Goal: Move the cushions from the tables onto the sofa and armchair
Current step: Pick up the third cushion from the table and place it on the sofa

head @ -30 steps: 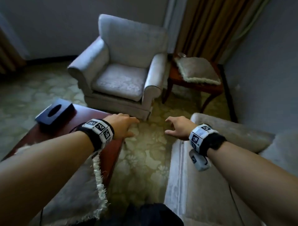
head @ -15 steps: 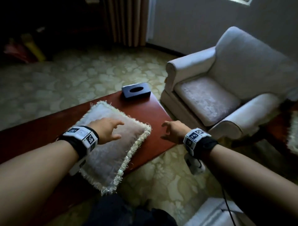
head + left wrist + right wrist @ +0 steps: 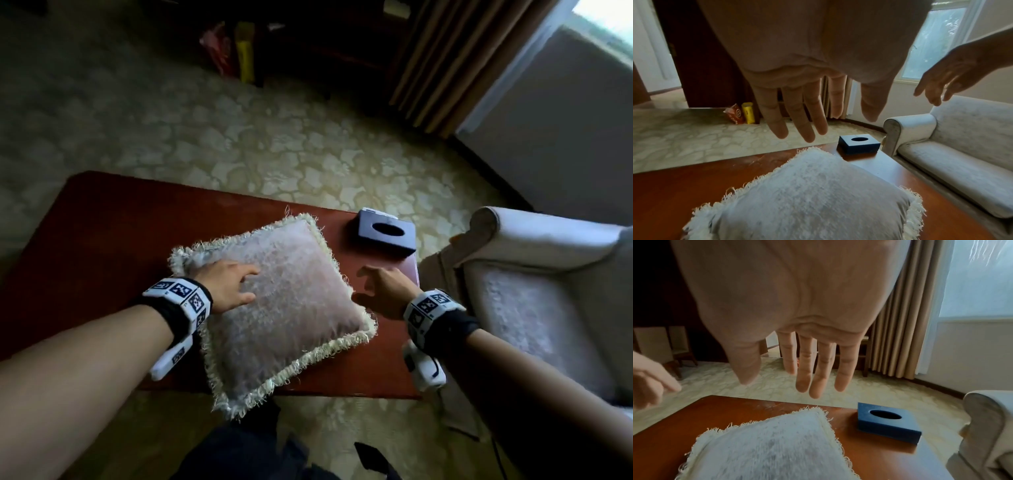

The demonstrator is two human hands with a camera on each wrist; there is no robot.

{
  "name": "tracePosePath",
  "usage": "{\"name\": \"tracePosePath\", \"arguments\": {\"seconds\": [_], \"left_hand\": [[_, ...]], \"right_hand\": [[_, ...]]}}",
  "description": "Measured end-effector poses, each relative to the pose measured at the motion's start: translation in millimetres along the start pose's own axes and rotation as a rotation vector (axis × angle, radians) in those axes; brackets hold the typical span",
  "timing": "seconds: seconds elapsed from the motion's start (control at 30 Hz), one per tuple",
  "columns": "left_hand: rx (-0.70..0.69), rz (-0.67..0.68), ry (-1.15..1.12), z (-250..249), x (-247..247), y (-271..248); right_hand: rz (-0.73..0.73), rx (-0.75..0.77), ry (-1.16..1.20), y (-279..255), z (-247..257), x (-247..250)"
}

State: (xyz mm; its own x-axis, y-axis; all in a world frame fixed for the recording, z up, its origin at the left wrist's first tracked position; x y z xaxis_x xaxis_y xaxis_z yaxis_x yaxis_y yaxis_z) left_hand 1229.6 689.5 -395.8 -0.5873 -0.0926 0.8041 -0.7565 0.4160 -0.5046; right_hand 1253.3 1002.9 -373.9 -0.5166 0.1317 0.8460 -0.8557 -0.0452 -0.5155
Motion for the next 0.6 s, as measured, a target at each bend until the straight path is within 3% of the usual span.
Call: {"name": "tracePosePath", "arguments": {"seconds": [0.23,0.47,0.6], "left_hand": [[0.111,0.025,-0.175,19.3,-26.2,25.4],[0.430,-0.075,-0.454,65.1,-84.5,54.7],[0.631,-0.131,-0.592,84.1,-138.4,76.0]], "right_hand": [[0.060,0.112,0.015,76.8,19.2,-1.9],[0.143,0.231,0.065,173.1,16.2,-49.7],[0.126,0.206,0.068,234.6,-9.5,-92.2]]}}
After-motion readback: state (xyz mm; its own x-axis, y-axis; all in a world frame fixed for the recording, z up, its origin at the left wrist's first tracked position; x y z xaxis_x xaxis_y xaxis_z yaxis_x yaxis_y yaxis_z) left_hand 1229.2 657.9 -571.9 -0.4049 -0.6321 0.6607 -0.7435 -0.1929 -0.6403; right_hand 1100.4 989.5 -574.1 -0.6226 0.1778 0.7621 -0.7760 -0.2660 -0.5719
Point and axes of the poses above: each hand's wrist, its own y-axis towards the middle knuckle, its own x-axis out of the back of the hand, z = x × y, the point moved 2 cm from there along y, towards the middle knuckle, and after that the axes turned 4 degrees about -x, right-handed, at the moved point
